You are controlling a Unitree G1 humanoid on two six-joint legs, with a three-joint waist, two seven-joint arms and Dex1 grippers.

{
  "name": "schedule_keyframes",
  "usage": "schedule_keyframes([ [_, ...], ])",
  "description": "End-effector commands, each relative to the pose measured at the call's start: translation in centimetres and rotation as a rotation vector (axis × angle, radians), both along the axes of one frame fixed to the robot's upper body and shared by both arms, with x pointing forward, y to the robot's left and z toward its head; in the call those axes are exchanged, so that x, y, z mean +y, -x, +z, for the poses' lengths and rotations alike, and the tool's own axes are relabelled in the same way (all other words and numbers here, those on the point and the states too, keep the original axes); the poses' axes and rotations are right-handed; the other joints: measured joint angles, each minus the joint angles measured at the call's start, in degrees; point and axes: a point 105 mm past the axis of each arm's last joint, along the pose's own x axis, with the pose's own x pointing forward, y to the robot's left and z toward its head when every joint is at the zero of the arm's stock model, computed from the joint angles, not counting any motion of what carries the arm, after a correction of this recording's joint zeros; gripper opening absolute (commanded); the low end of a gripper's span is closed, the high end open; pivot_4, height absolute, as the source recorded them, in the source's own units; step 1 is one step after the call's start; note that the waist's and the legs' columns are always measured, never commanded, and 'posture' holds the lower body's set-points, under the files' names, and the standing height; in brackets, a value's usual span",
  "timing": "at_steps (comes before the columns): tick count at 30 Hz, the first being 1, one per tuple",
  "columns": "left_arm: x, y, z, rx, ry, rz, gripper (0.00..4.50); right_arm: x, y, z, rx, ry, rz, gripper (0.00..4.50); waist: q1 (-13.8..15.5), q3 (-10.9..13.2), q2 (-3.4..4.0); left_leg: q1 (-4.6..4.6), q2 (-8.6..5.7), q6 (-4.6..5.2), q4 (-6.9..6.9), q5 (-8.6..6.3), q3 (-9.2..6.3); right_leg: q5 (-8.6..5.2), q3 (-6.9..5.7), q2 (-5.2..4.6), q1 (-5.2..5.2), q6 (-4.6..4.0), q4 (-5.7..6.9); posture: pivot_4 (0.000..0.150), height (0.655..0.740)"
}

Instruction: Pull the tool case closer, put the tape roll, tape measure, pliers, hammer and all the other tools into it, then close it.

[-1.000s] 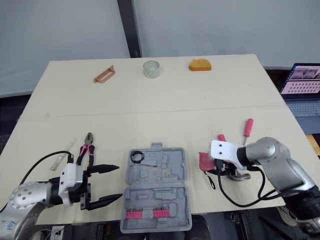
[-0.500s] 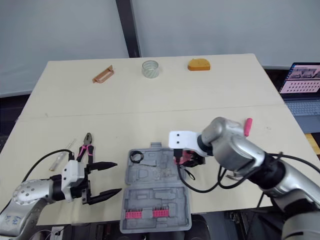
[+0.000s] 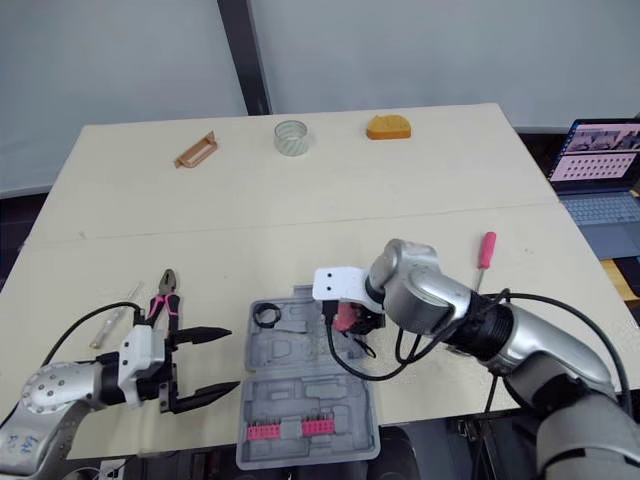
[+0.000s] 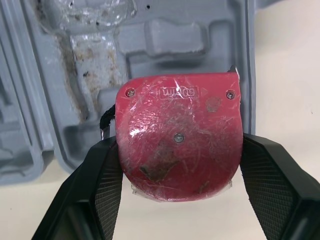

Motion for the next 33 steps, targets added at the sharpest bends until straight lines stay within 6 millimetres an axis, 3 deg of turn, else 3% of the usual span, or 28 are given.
schedule_keyframes([
  [1,0.4,0.0,0.4,-0.03,-0.021,0.011,4.5,0.7,-0.5,0.8,-0.052,0.002,0.029,2.94,0.0,0.0,0.0,-0.01,0.0,0.0,0.0,0.0,0.0,0.0,0.0,0.0,-0.01,0.0,0.0,0.15,0.74],
  [20,0.8,0.3,0.1,-0.033,-0.025,0.022,4.5,1.8,-1.1,1.0,-0.076,-0.004,0.066,2.94,-0.7,0.0,0.0,-0.12,0.01,0.0,-0.02,0.0,0.18,0.0,0.0,-0.05,-0.35,0.0,0.17,0.15,0.74],
  [23,0.8,0.4,0.0,-0.032,-0.024,0.023,4.5,1.9,-1.1,1.0,-0.077,-0.009,0.07,4.33,-0.7,0.0,0.0,-0.12,0.01,0.0,-0.02,0.0,0.2,0.0,0.0,-0.06,-0.37,0.0,0.2,0.15,0.74],
  [27,0.8,0.5,0.0,-0.029,-0.024,0.021,4.5,2.1,-1.3,1.9,-0.106,-0.022,0.086,4.42,-0.7,0.0,0.0,-0.13,0.01,0.0,-0.02,0.0,0.23,0.0,0.0,-0.07,-0.41,0.0,0.24,0.15,0.74],
  [33,0.6,0.7,0.0,-0.026,-0.023,0.017,4.5,1.7,-0.9,4.9,-0.114,-0.116,0.066,4.42,-0.6,0.0,0.0,-0.13,0.01,0.0,-0.02,0.0,0.27,0.0,0.0,-0.1,-0.46,0.0,0.32,0.15,0.74],
])
